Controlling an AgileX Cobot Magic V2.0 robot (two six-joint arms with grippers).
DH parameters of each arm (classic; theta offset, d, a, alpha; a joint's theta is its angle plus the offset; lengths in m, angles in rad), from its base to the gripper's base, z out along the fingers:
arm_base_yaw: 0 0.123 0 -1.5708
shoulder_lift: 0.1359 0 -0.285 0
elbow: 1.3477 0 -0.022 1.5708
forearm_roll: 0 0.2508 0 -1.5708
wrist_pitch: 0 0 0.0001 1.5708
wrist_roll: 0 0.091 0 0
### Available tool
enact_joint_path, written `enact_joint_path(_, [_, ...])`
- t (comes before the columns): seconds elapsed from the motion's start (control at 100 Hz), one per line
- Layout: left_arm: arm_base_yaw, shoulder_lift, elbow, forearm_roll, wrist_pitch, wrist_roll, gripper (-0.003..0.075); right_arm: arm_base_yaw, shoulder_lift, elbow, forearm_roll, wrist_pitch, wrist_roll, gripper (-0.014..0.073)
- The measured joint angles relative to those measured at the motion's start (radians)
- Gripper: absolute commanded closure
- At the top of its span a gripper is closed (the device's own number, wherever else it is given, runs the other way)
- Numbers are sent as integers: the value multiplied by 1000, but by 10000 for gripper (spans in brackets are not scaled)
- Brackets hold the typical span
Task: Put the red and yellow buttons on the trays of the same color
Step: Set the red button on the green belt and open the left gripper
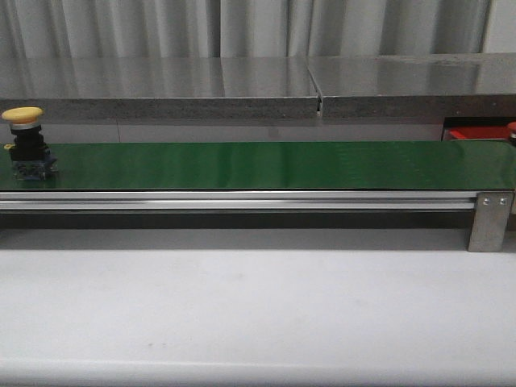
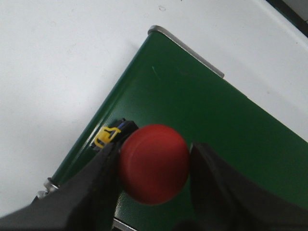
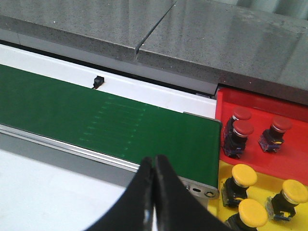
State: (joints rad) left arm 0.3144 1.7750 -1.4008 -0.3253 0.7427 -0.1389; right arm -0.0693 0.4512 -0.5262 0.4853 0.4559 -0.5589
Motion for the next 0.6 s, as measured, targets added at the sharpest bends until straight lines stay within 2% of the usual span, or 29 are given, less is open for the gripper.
enact_joint_path(0.1, [0, 0, 0, -7, 0, 0, 284, 0, 0, 0, 0, 0, 0, 712])
enact_joint_path(0.17, [0, 0, 0, -12, 2, 2, 231, 0, 0, 0, 0, 0, 0, 712])
enact_joint_path(0.52, [0, -35, -2, -16, 19, 2, 227, 0, 0, 0, 0, 0, 0, 712])
enact_joint_path(0.6, [-1, -70, -2, -12, 20, 39, 239, 0, 0, 0, 0, 0, 0, 712])
